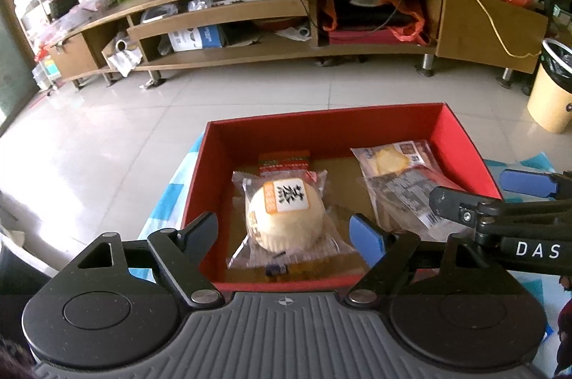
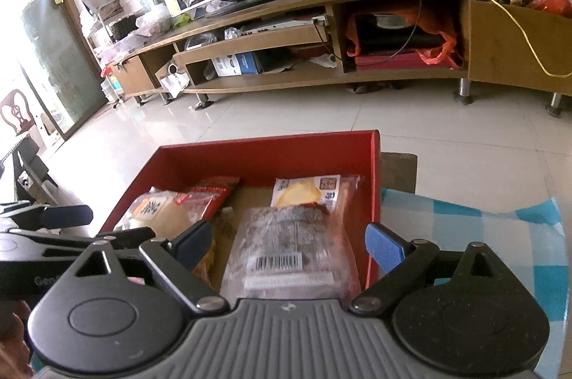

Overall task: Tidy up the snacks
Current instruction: 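Open the left tool to drop the bun while the right tool releases the clear bag into the box, then move the left tool back to the white Kaprons wafer pack on the cloth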

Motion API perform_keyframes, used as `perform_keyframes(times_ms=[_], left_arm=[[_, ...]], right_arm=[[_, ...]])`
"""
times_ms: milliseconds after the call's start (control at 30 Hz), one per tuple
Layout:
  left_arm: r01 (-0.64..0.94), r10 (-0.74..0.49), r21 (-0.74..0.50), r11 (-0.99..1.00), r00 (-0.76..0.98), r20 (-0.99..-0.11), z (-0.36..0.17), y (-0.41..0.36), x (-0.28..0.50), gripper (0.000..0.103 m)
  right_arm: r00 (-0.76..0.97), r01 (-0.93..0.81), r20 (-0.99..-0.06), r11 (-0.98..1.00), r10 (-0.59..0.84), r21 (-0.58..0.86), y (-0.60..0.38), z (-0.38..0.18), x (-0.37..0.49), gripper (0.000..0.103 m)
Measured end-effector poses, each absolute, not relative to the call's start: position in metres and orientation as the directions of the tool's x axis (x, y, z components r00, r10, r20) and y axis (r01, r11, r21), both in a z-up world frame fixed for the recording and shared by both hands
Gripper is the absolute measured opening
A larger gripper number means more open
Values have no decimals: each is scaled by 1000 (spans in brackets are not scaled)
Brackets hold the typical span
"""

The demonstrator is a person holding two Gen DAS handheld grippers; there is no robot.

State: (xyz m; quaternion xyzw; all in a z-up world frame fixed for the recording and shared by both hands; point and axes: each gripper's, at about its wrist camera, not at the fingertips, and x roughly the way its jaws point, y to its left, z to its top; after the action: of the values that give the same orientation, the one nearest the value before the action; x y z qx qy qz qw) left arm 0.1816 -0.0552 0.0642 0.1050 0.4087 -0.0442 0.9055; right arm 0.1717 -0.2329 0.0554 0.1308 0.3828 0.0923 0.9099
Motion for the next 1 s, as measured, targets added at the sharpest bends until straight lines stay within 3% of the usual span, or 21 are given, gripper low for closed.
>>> perform_keyframes(times_ms=[500,1000], left_arm=[[190,-30,107,976,602,-798,53,-35,137,87],[239,-33,90,967,468,-883,2,-18,139,87]], right_arm=[[671,-53,-690,946,271,319,-237,61,116,92],[633,-62,-713,937,303,343,-230,58,75,92]])
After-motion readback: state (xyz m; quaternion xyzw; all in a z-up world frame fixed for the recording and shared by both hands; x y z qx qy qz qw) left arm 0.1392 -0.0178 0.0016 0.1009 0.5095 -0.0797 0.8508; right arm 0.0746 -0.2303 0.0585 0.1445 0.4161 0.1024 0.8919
